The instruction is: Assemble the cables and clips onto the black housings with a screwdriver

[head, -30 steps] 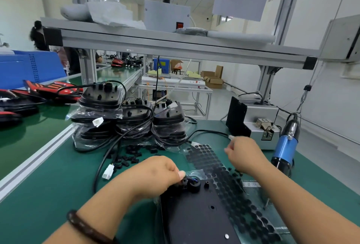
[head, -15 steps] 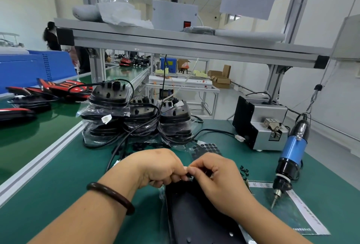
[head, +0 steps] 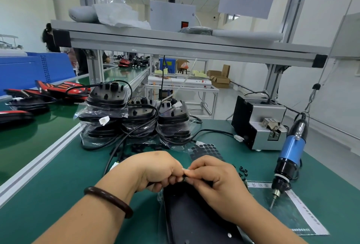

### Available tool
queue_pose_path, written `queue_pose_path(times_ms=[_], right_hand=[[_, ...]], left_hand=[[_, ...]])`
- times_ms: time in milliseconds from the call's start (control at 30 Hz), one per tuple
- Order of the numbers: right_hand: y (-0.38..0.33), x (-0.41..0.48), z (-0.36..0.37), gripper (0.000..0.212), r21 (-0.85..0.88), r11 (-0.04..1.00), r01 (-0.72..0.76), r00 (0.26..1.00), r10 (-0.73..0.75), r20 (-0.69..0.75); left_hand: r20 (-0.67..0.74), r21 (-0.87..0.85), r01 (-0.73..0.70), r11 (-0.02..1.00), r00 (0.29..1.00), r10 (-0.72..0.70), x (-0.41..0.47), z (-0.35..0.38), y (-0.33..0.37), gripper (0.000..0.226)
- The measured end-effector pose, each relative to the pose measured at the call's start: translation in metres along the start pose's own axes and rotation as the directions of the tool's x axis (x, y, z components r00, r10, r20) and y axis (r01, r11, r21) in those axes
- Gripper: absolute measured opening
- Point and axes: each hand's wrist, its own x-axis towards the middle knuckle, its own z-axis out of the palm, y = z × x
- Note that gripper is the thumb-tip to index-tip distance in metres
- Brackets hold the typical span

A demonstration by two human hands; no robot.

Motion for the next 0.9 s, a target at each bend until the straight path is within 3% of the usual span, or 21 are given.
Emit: queue_pose_path(times_ms=[100,233,333,400,500,600,700,733,900], right_hand=[[0.000,0.000,0.001,0.012,0.044,0.999,-0.020,1.000,0.020,-0.010],[0.003,0.001,0.000,0.014,0.193,0.966,-0.172,0.985,0.175,-0.001],[0.003,0.003,0.001,0.013,0.179,0.971,-0.157,0.988,0.155,0.021],[0.003,0.005,0.001,0.010,0.141,0.984,-0.111,0.994,0.108,0.025],[0.004,0.005,0.000,0.008,0.077,0.993,-0.089,0.995,0.086,0.048],[0.003,0.005,-0.001,0.009,0.014,0.998,-0.058,0.995,0.056,0.083],[0.000,0.006,-0.003,0.014,-0.056,0.998,-0.004,0.993,0.011,0.117],[-0.001,0.007,-0.004,0.016,-0.083,0.996,0.014,0.991,-0.002,0.135],[-0.006,0.012,-0.009,0.013,-0.147,0.987,0.060,0.973,-0.025,0.229]], left_hand=[[-0.009,-0.027,-0.023,0.999,1.000,0.022,0.000,0.001,-0.004,0.024],[0.006,-0.042,-0.038,0.998,0.999,0.039,0.000,0.000,-0.004,0.028],[-0.015,0.008,-0.052,0.999,0.999,0.053,-0.001,0.002,-0.001,0.032],[-0.103,0.144,-0.109,0.984,0.987,0.125,-0.002,0.005,0.000,0.028],[-0.331,0.443,-0.155,0.883,0.887,0.322,-0.008,0.005,-0.006,0.020],[-0.409,0.571,-0.131,0.811,0.811,0.418,-0.026,0.015,-0.019,0.047],[-0.393,0.661,-0.061,0.748,0.821,0.414,-0.037,0.044,-0.038,0.113],[-0.385,0.655,-0.050,0.754,0.836,0.390,-0.038,0.051,-0.042,0.124],[-0.349,0.570,-0.009,0.821,0.903,0.252,-0.033,0.056,-0.050,0.132]])
